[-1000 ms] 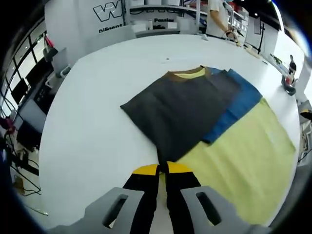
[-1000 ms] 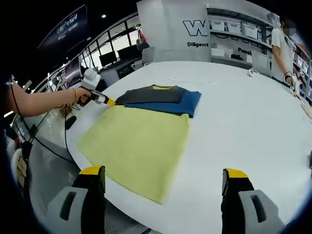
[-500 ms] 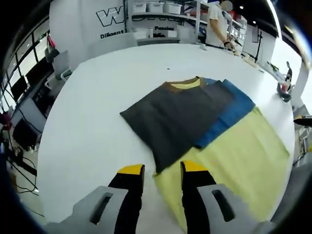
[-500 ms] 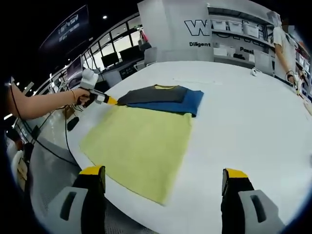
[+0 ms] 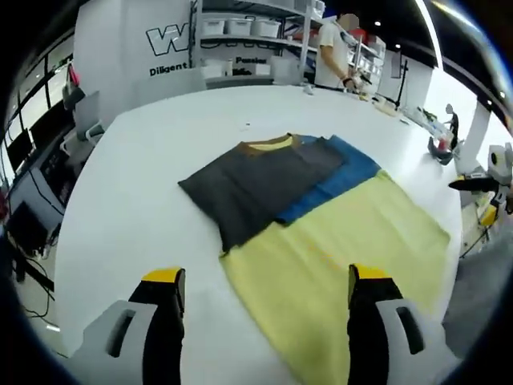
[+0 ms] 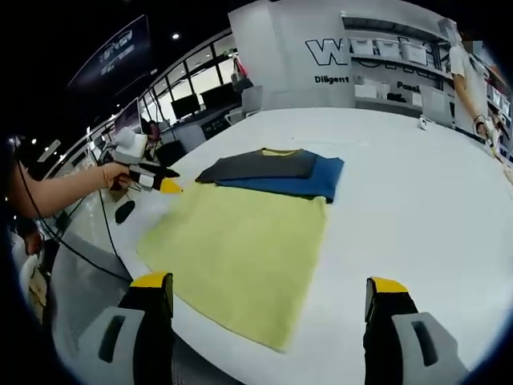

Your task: Fold the garment on the visible template until the final outline fits inside the template.

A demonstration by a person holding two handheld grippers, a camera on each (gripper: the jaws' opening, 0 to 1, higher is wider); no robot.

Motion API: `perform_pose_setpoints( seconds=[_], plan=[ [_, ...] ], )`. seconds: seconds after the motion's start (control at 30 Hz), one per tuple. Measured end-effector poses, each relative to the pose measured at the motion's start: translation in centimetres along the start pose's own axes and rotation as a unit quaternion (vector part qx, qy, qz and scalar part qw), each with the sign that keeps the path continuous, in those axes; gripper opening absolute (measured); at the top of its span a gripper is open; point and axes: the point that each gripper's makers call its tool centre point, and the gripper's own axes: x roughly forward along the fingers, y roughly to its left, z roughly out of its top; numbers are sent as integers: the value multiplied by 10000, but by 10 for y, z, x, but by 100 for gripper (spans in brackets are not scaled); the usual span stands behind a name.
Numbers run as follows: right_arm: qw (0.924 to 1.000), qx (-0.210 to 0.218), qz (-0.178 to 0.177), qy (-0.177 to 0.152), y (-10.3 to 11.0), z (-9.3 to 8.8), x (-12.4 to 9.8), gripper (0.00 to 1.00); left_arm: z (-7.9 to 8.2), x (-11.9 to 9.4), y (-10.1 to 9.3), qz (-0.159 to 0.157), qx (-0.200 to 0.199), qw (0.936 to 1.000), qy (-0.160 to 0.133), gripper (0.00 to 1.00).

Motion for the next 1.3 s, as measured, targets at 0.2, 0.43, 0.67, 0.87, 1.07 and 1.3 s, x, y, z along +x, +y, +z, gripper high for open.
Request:
perform_pose_setpoints(
  seconds=[0.2, 0.43, 0.67, 0.87, 1.07, 1.3],
  plan=[
    [9999, -45, 81, 129, 8, -9, 7, 97, -18, -15, -10, -55, -7, 9999, 92, 86],
    [9992, -47, 119, 382, 14, -24, 13, 93, -31, -30, -17, -55, -227, 9997, 111, 85],
    [9986, 53, 62, 516, 15, -38, 16, 87, -52, -43, -22, -61, -455, 9987, 240, 82],
    [9975, 122, 11, 689, 16, -51, 19, 80, -68, -53, -34, -158, -655, 9973, 305, 77],
    [9972, 125, 48, 732, 18, -55, 21, 73, -87, -60, -47, -246, -693, 9963, 455, 73],
    [9960, -16, 22, 892, 20, -64, 23, 70, -104, -69, -57, -265, -706, 9953, 602, 69]
  ],
)
